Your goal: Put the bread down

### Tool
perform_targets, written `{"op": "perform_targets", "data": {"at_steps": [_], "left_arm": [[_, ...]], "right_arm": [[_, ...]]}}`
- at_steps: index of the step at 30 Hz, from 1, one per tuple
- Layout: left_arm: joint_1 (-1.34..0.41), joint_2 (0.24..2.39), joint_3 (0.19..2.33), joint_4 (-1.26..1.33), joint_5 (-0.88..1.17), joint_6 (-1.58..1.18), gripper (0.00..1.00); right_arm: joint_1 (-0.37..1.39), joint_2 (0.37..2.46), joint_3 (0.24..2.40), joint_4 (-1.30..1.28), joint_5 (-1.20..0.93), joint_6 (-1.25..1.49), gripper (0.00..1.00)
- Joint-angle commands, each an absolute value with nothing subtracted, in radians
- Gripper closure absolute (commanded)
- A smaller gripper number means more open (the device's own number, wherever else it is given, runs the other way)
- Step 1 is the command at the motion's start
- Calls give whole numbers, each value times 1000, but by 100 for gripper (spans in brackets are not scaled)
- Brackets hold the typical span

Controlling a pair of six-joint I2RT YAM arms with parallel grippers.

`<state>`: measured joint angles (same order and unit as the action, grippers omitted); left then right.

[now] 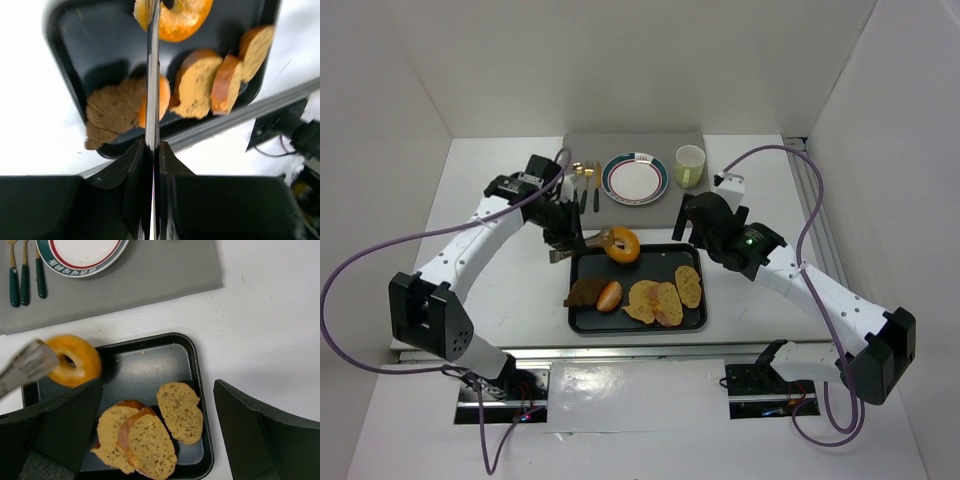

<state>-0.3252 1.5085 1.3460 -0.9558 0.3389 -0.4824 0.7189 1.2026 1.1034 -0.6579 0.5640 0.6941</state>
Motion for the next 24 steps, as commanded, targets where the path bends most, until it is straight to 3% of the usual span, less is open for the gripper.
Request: {"op": "perform_targets", "data": {"at_steps": [1,8,10,18,21,24], "left_arm": [[-290,1472,1503,-980,293,-436,84],[-272,1656,1711,-839,273,-463,84],[-272,1779,1782,-813,264,-494,88],[-291,2121,2103,-755,285,-548,87],[-291,2199,2134,-720,285,-558,82],[-301,2224,2148,-719,296,-568,63]], "right_arm": [[712,1190,1114,-629,569,706,1],[712,1190,1134,-629,569,706,1],[712,1190,1134,-638,569,706,1],[703,1181,1134,-660,578,733,1],[703,1181,1134,-669,588,733,1],[693,1200,1144,-692,600,733,1]]}}
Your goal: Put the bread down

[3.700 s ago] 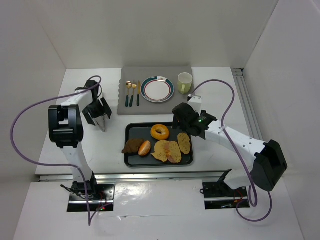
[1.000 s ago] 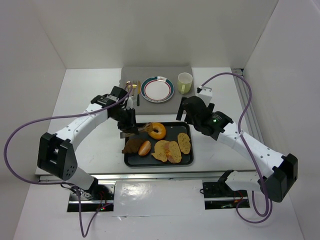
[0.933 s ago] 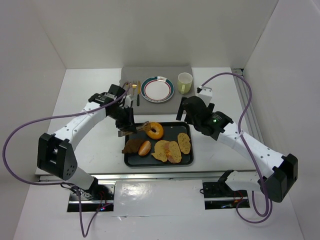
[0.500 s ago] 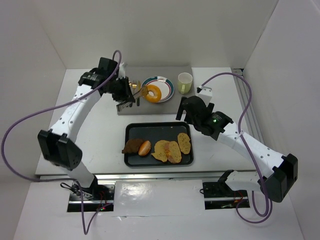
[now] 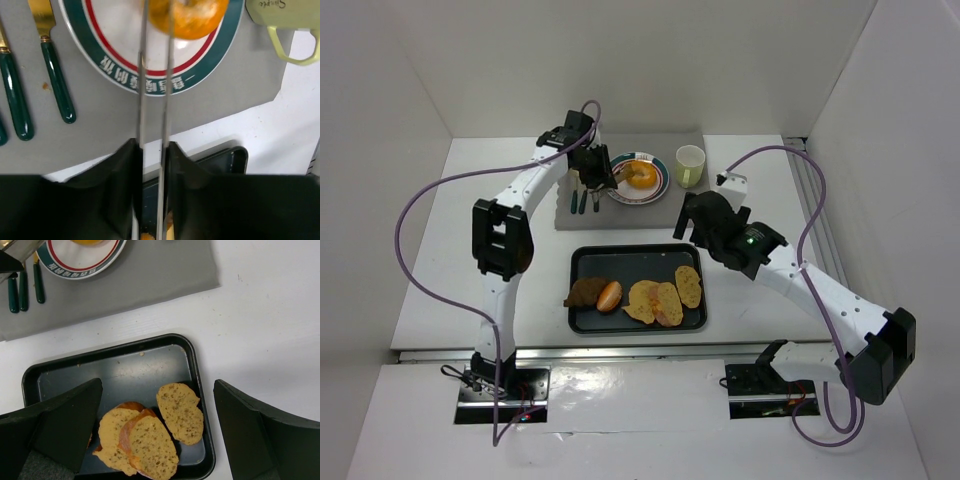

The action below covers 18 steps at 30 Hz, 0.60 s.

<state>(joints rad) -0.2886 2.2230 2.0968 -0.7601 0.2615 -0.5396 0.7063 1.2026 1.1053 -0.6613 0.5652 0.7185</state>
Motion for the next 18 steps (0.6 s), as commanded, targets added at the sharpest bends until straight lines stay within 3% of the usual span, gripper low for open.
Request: {"op": "perform_targets", "data": {"at_steps": [1,2,3,12,18], "left_arm": [[-301,2224,2157,-719,296,-568,56],[-311,2224,2157,-719,296,-568,44],[-311,2211,2157,-719,284,-557,42],[-342,2036,2132,-758,178,-517,39],[-388,1838,1988,-836,127,-451,42]], "right_arm": [[693,1200,1144,-692,612,733,1],[693,1210,1155,-692,612,733,1],[693,1210,1155,-701,621,724,1],[693,1239,1146,-657,565,706,1],[693,1250,1146,-657,546,706,1]]}}
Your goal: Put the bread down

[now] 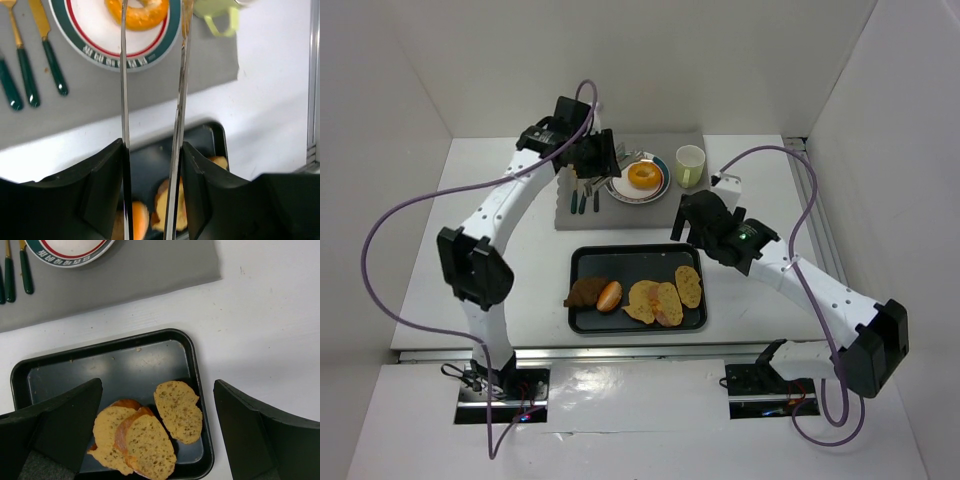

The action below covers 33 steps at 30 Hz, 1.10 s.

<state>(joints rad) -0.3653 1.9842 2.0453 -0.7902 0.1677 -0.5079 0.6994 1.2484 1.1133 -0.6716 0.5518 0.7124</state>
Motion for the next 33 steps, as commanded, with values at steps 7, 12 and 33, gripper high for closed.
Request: {"op": "perform_targets", "data": {"at_steps": [7,12,33], "left_arm": [[-439,1596,1672,-881,182,-379,42],[-478,1450,1430,-891,417,-348,39],[-650,1434,1213,-775,520,-506,51]], "right_arm": [[693,1221,1117,-637,537,706,1],[683,1175,1127,-673,604,696,1],[683,1111,1127,-692,626,695,1]]}}
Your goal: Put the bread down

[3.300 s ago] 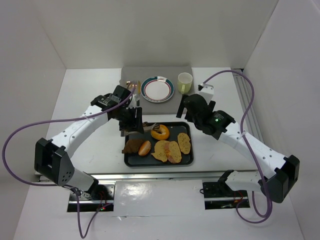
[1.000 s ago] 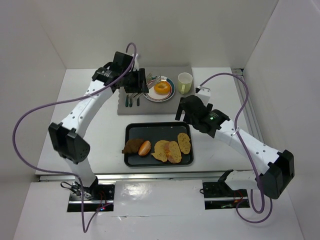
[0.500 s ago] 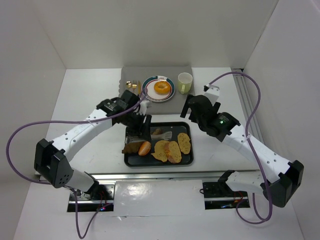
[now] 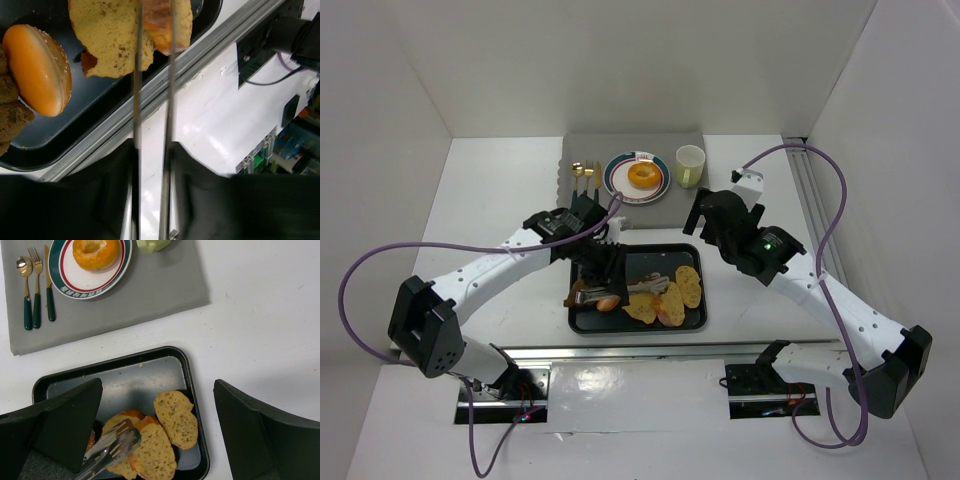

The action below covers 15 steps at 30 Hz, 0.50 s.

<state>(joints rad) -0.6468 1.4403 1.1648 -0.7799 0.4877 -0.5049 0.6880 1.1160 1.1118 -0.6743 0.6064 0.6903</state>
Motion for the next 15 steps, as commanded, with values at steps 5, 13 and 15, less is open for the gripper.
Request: {"op": "perform_targets", "data": {"at_steps": [5,13,15], "left_arm": [[-650,1434,1272,-827,509,-473,71],[-621,1473,1417,-917,518,-433,92],[-569,1473,1491,-975,494,-416,94]], "right_arm": [[683,1111,1127,-692,626,695,1],[683,1111,1118,-692,635,695,1],[683,1111,1118,-692,644,695,1]]}}
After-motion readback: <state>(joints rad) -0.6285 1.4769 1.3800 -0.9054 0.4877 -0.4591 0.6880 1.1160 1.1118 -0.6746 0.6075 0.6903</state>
